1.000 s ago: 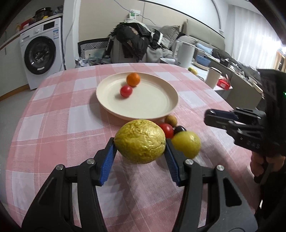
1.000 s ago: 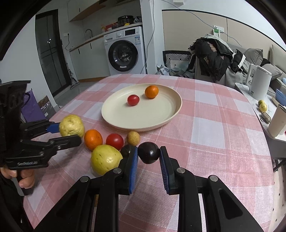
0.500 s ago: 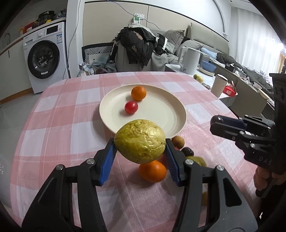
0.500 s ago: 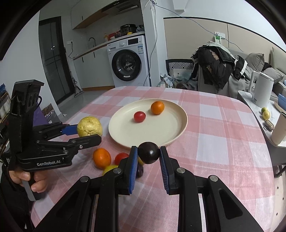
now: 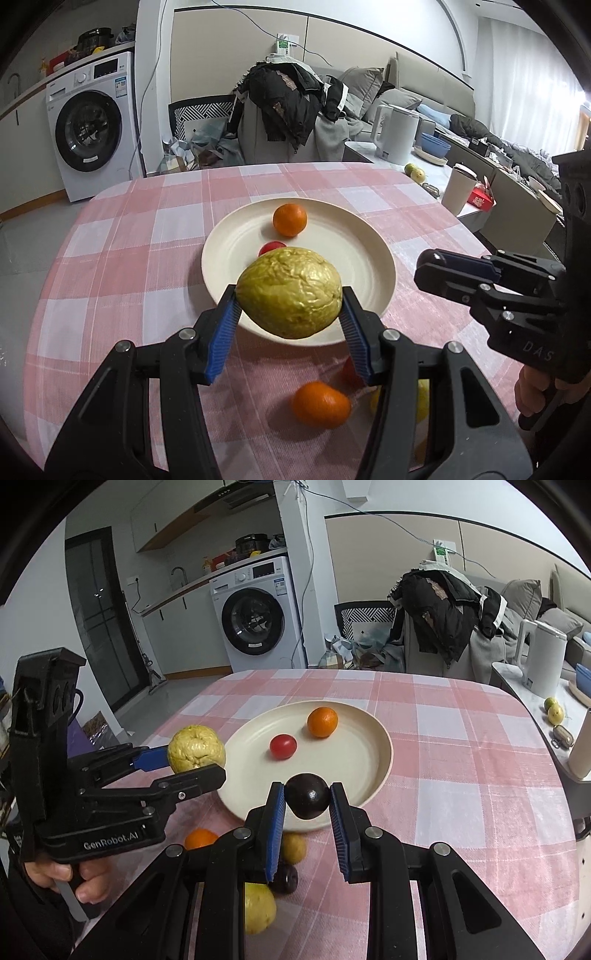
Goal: Organize fruits
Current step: 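Carry the passion fruit and plum onto the plate and open both tools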
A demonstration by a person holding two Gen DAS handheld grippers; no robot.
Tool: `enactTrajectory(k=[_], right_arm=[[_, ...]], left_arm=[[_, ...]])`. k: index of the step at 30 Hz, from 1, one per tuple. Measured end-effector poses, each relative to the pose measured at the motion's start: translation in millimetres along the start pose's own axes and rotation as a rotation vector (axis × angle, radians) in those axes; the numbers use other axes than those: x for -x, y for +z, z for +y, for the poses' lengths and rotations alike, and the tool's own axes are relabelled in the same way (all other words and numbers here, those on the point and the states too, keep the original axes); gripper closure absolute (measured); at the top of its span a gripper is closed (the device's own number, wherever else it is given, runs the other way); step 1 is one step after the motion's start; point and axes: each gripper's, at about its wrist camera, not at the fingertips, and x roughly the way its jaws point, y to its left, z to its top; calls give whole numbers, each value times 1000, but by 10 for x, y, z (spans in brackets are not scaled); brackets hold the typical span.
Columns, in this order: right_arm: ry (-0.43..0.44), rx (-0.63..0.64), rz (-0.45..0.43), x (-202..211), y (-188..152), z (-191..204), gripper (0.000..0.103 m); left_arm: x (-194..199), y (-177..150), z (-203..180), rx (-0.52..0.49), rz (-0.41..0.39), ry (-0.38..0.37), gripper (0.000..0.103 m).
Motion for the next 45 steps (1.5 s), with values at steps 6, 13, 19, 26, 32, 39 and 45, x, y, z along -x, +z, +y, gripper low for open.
enactTrajectory(k=[6,13,19,26,32,39,45], right_arm=[[-4,-7,24,-171,56,-19,78],[-9,-6,61,-362,40,-39,78],[-13,-8,98,-519,11,-78,78],[-21,-11,124,-658,-9,-114,78],[-28,-8,125,-677,-1,-108,78],[-35,-5,125,-676,2,-100,76],[-63,1,99,-549,5,-101,55]], left_arm=[[-150,60,46,10,12,7,52],[-364,31,125,16,37,23,52],[-496,7,149,7,54,39,52],[-596,-38,148,-12,71,52,52],[-620,-49,144,-21,75,58,52],[-616,-46,152,-17,79,57,52],[-460,-32,193,-11,53,57,50]])
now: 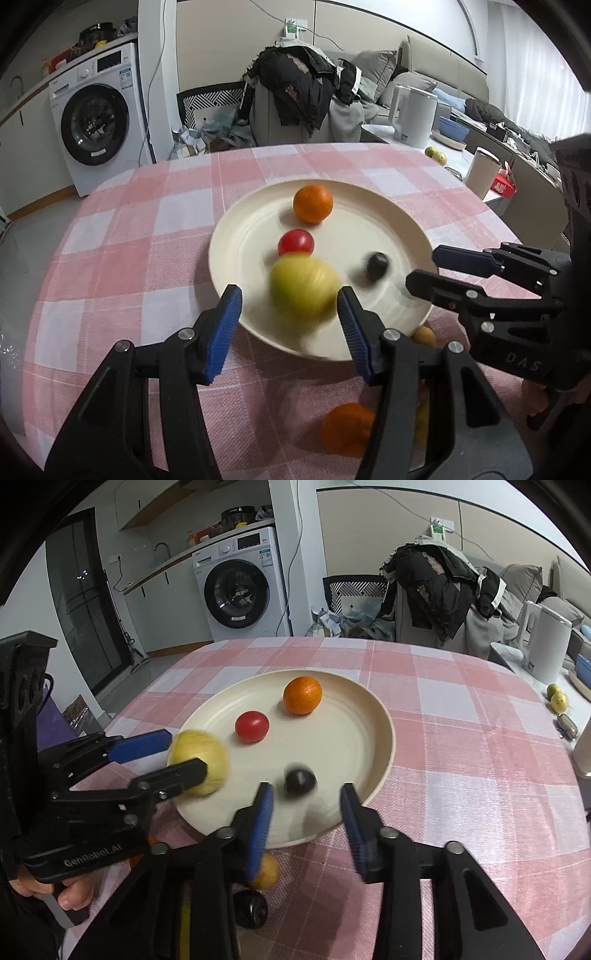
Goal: Organize fruits
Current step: 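Carry the passion fruit and plum onto the plate and open both tools, then withdraw both tools from the plate back toward the remaining fruits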
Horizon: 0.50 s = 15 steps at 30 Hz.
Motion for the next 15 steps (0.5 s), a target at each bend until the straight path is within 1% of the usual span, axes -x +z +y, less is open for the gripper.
enactTrajectory(k=[2,4,5,6,9,10,11,13,15], right_arm=[[-6,-4,-10,56,-4,-7,50],[-13,-5,-14,109,-7,-13,38],[-16,-5,-20,147,-11,-15,26],[-16,-5,-31,186,-16,-18,17],[-14,-8,-59,312,-40,-25,11],[-16,-10,-59,337,-44,-27,8],[-19,-12,-60,366,-51,-31,2],[-34,-16,-78,433,-64,-37,0],[-28,-18,-85,489,-78,-37,0]], left_arm=[[77,3,21,7,-9,-4,41],[181,-3,37,13,-28,0,28],[241,-9,38,13,-41,4,25],[302,-17,34,14,-53,6,21],[483,-59,29,12,-70,10,19],[544,-78,40,16,-74,10,15],[583,-92,47,21,-77,11,13],[691,-128,58,34,-91,15,1],[798,-170,63,42,-111,17,1]])
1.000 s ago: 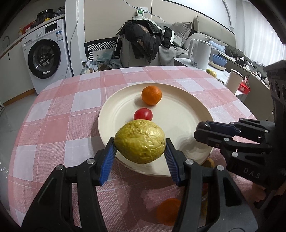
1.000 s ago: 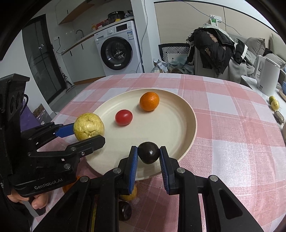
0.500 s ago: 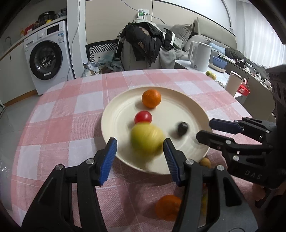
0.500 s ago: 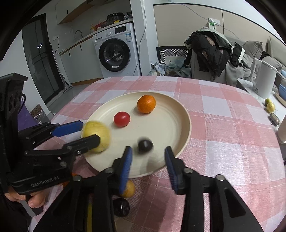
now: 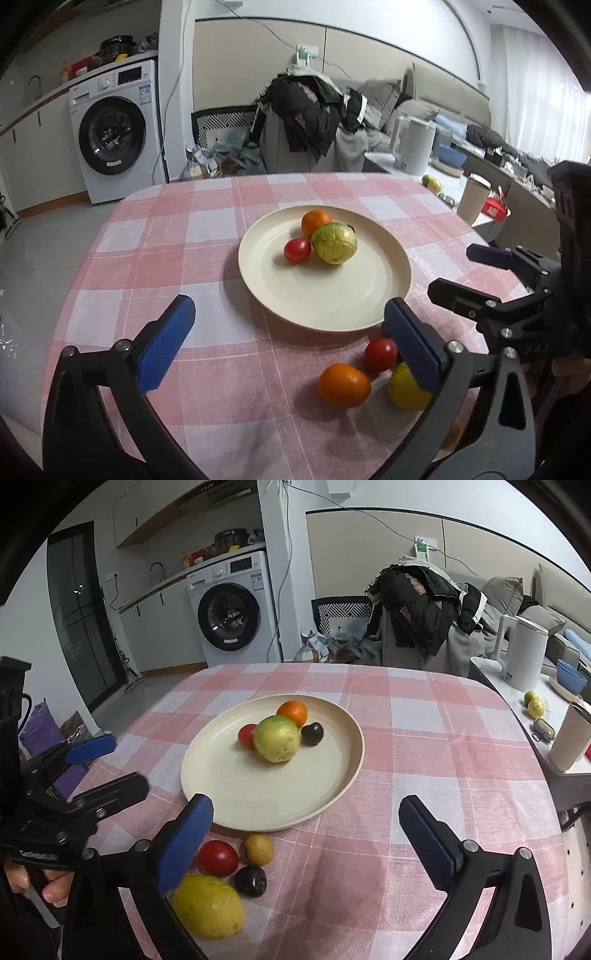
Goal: Organize fruits
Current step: 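Withdraw both tools from the plate back toward the remaining fruits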
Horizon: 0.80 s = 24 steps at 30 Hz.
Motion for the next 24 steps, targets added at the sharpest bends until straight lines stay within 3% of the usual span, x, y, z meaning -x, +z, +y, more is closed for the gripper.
enactTrajectory(k=[13,24], right_arm=[[41,34,-1,258,-153,107,0],[40,54,19,245,-318,157,0]], left_arm=[[474,-208,-54,-9,-24,3,1],[458,-297,-114,-15,9,-11,1]])
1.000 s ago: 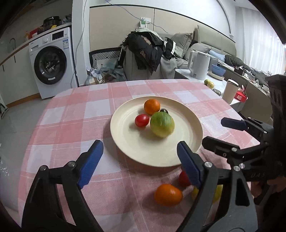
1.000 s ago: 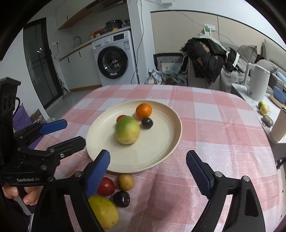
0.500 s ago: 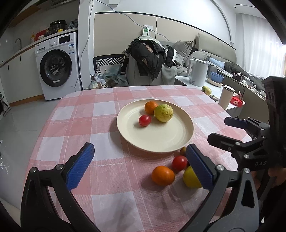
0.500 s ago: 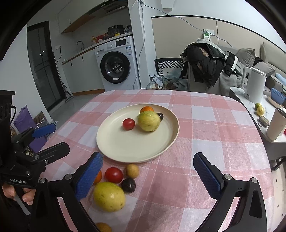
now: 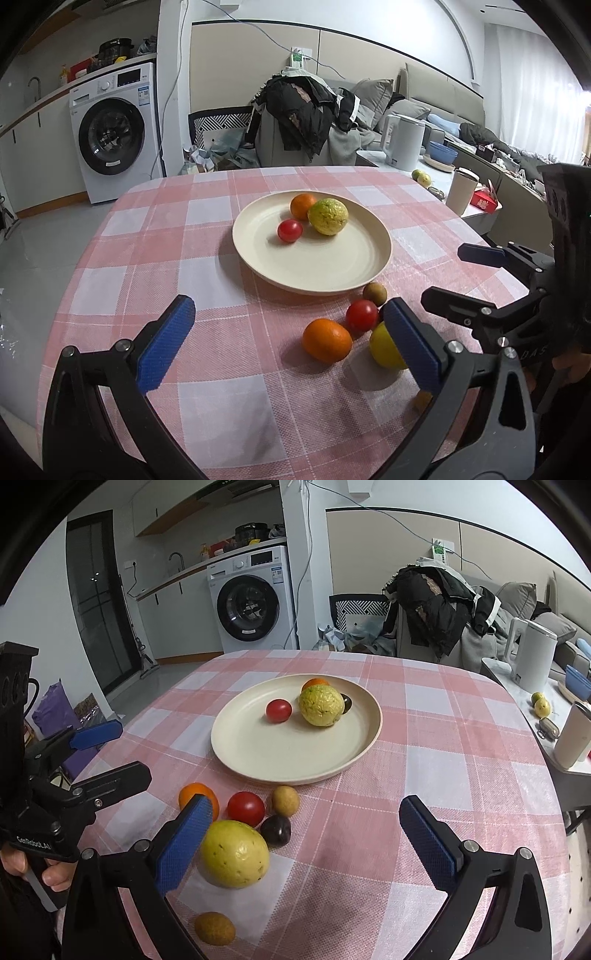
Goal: Organize fruits
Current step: 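Withdraw both tools from the plate back toward the remaining fruits, then reach the right tool to the large yellow-green fruit and grasp it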
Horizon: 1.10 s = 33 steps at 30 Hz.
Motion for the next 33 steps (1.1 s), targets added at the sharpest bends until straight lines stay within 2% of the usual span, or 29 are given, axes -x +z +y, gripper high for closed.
enactTrajectory(k=[20,33], right_arm=[[1,67,116,-82,-80,-2,0],[112,82,179,-202,-191,123,0]], left_arm=[[-251,-68,-52,-18,52,-5,1],[-298,-127,-102,-57,88,4,1]])
